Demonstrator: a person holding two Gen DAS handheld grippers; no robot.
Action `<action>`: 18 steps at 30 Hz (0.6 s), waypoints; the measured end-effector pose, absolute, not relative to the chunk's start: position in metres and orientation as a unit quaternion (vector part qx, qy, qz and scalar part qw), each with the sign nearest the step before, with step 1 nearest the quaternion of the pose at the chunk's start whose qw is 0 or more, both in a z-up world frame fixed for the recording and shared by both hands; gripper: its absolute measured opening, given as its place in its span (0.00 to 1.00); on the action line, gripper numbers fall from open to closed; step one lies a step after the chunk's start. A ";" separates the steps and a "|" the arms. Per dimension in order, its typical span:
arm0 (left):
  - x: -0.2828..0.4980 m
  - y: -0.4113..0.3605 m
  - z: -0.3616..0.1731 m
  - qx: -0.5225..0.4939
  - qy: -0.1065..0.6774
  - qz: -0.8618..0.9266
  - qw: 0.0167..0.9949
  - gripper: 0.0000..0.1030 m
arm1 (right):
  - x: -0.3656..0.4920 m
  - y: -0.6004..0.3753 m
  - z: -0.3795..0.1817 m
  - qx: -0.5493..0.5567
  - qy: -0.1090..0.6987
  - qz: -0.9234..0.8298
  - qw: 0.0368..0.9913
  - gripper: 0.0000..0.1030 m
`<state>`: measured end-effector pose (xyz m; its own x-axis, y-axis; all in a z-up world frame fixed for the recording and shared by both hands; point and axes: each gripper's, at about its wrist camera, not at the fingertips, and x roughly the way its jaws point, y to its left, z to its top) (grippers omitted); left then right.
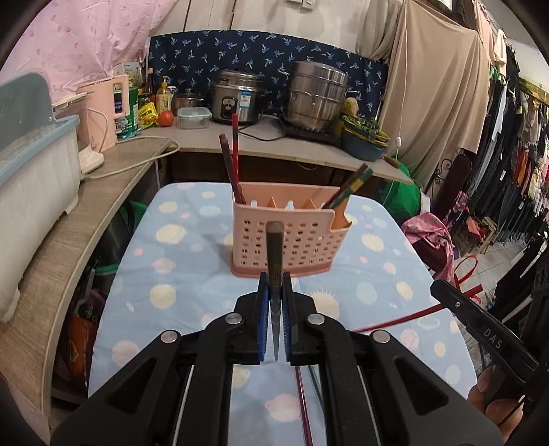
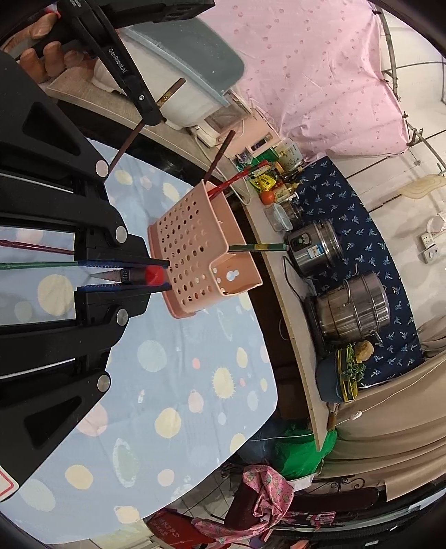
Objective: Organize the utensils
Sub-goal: 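Carry both chopsticks into the pink holder while both tools open to release them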
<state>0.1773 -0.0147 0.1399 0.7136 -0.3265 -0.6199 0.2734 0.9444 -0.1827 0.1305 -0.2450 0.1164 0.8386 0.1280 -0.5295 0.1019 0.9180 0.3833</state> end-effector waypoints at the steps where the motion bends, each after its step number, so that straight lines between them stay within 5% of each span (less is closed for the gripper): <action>1: 0.180 -0.014 0.142 -0.039 0.340 -0.161 0.926 0.06 | 0.134 -0.246 0.119 0.202 0.281 0.006 0.938 0.07; 18: 0.231 -0.013 0.230 -0.059 0.241 -0.151 0.957 0.07 | 0.194 -0.267 0.204 0.249 0.162 0.026 0.954 0.07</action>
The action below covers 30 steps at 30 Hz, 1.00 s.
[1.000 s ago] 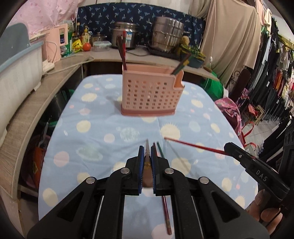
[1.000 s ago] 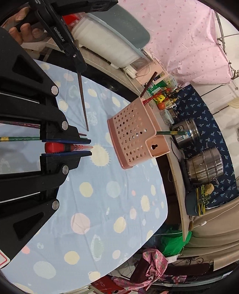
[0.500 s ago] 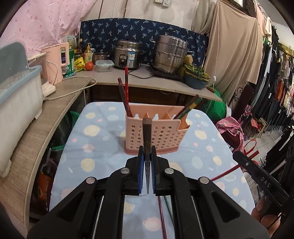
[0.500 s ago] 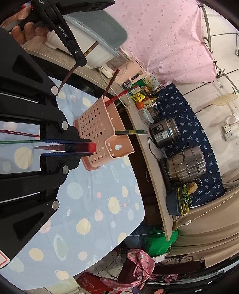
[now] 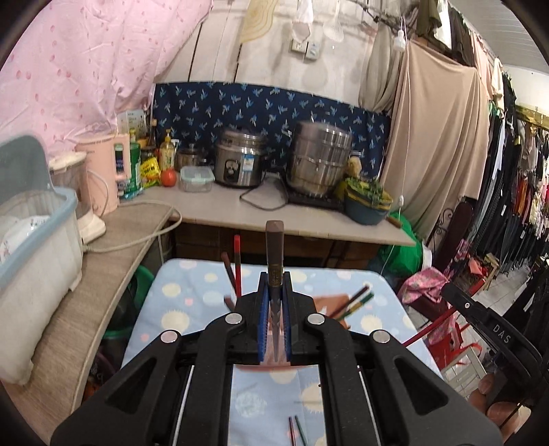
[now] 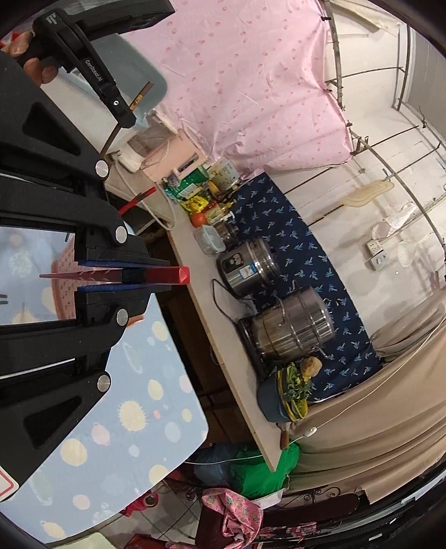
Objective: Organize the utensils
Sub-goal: 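Carry both chopsticks into the pink holder while both tools open to release them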
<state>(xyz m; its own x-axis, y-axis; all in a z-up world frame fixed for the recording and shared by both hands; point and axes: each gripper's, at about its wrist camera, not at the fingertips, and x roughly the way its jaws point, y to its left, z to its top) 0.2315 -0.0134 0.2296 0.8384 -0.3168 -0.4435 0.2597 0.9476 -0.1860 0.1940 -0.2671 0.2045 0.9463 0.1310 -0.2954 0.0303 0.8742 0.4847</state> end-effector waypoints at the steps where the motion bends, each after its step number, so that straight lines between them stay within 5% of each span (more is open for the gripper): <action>1: 0.234 -0.014 0.235 -0.060 0.233 -0.149 0.959 0.06 | 0.199 -0.268 0.210 0.254 0.155 0.029 0.954 0.07; 30: 0.290 -0.018 0.215 -0.066 0.241 -0.121 0.961 0.07 | 0.276 -0.248 0.189 0.219 0.181 0.003 0.959 0.07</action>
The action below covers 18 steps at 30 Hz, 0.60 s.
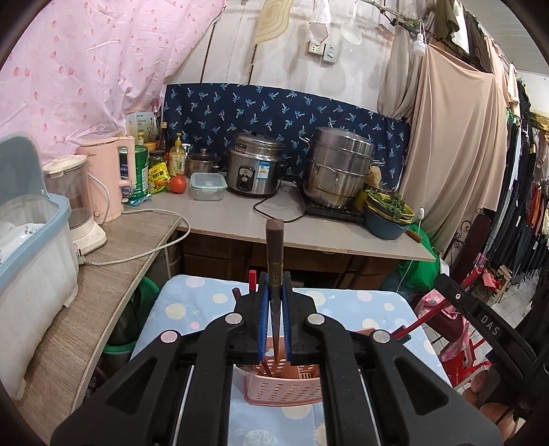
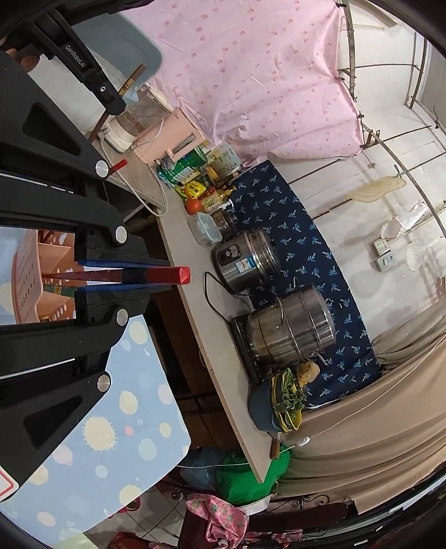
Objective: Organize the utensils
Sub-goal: 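Carry both chopsticks into the pink holder while both tools open to release them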
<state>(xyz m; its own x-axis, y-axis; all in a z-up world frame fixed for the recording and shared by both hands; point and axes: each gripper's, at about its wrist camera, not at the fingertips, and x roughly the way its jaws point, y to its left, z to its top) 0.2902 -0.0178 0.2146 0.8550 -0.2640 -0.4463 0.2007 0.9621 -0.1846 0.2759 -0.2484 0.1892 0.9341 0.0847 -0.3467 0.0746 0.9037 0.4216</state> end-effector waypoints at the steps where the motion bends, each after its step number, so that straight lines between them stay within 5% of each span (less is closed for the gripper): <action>1: 0.291 -0.018 0.213 -0.065 0.242 -0.121 0.960 0.07 | 0.276 -0.248 0.188 0.219 0.183 0.003 0.958 0.07; 18: 0.302 -0.018 0.198 -0.063 0.267 -0.116 0.955 0.07 | 0.283 -0.243 0.177 0.211 0.203 0.001 0.956 0.07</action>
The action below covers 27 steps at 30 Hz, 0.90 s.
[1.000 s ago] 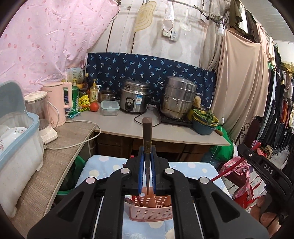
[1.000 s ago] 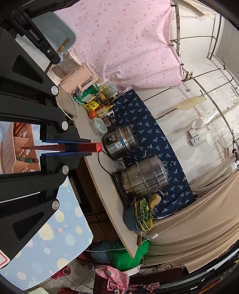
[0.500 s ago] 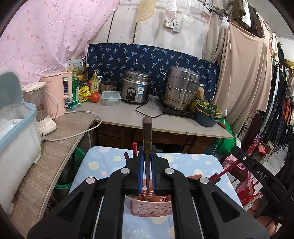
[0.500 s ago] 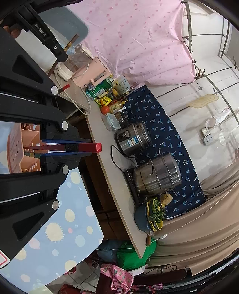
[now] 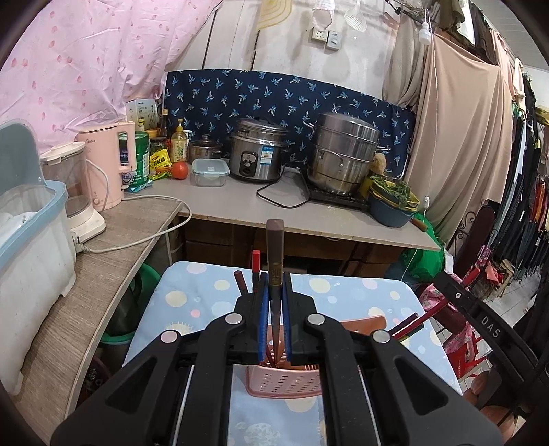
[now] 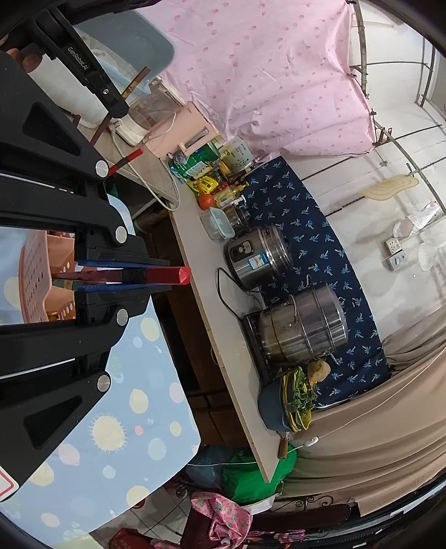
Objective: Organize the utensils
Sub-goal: 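Carry both chopsticks into the pink holder while both tools open to release them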
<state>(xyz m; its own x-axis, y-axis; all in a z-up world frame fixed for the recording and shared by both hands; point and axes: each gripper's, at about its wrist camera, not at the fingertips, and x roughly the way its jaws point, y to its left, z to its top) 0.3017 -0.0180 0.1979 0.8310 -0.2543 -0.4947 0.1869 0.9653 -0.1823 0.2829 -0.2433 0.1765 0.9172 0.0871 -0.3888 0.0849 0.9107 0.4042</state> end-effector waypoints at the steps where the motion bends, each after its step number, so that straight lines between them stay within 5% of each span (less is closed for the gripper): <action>1: 0.302 -0.018 0.197 -0.063 0.268 -0.116 0.954 0.07 | 0.283 -0.243 0.176 0.212 0.205 0.001 0.956 0.07; 10: 0.301 -0.018 0.193 -0.060 0.269 -0.108 0.955 0.08 | 0.282 -0.243 0.173 0.215 0.208 0.004 0.954 0.11; 17: 0.298 -0.019 0.193 -0.058 0.268 -0.104 0.956 0.25 | 0.276 -0.244 0.174 0.214 0.204 0.004 0.955 0.11; 27: 0.291 -0.017 0.196 -0.055 0.263 -0.102 0.958 0.26 | 0.264 -0.240 0.177 0.209 0.203 0.008 0.957 0.11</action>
